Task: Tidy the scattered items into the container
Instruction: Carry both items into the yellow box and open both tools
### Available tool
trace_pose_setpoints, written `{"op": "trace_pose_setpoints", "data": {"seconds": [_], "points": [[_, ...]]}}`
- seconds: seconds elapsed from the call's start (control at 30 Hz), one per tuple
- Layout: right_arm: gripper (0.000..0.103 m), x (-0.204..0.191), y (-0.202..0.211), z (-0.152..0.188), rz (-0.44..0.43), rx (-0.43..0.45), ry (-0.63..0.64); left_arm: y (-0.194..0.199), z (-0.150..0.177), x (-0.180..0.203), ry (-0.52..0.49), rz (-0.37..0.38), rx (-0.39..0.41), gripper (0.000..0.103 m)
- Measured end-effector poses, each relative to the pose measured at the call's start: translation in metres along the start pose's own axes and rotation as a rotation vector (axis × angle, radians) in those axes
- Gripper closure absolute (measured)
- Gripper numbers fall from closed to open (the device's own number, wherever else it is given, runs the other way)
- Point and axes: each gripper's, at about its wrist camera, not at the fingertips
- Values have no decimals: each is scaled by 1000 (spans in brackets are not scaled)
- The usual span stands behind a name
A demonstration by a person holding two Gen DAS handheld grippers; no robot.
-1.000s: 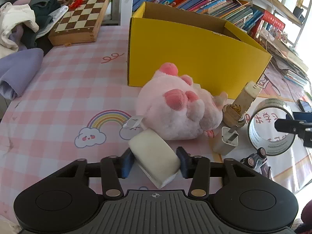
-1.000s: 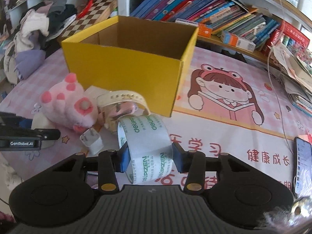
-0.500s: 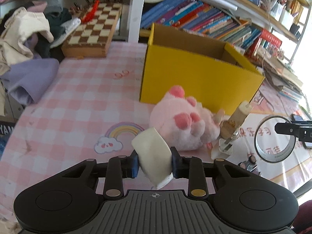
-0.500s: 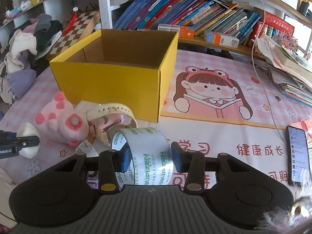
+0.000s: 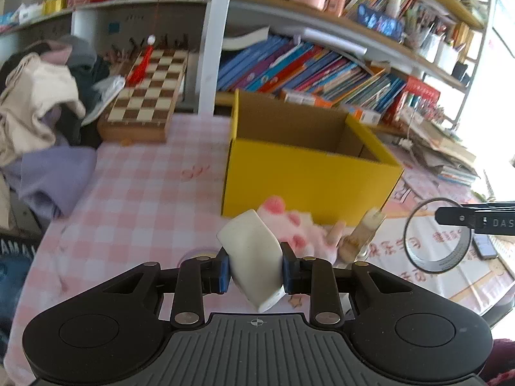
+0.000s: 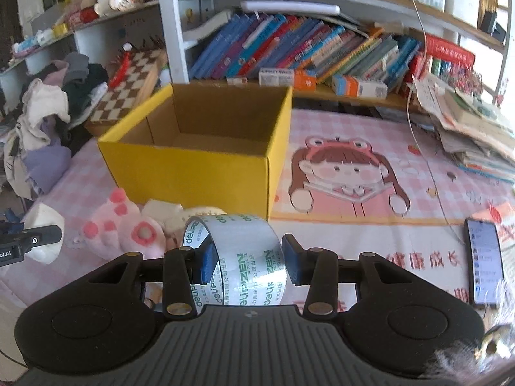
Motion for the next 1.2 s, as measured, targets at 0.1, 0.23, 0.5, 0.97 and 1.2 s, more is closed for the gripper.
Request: {"op": "trace_pose_setpoints", "data": {"seconds": [0.1,0.23,0.5,0.97,1.2], "points": [[63,-3,4,-8,-10,21,8,3,-9,4,-16,21,29,75],[63,-7,6,-23,-34,50,29,5,-18,11,-44,47,61,75],[63,-9,-3,-54,-93,101,86,-2,-43,25,-87,70,116,75],[67,5,-52,-120,-207,167,180,-42,-99,39,-151,59,181,75],[69,6,-99,-135,-245,145,255,-82,-121,44,-192,47,159,75]]}}
Point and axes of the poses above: each gripper's, at about its wrist camera, not at the fingertips, and y roughly against the way its jaws point, x to its right, z to its underside, and after that the axes turned 8 degrees about x, right-handed
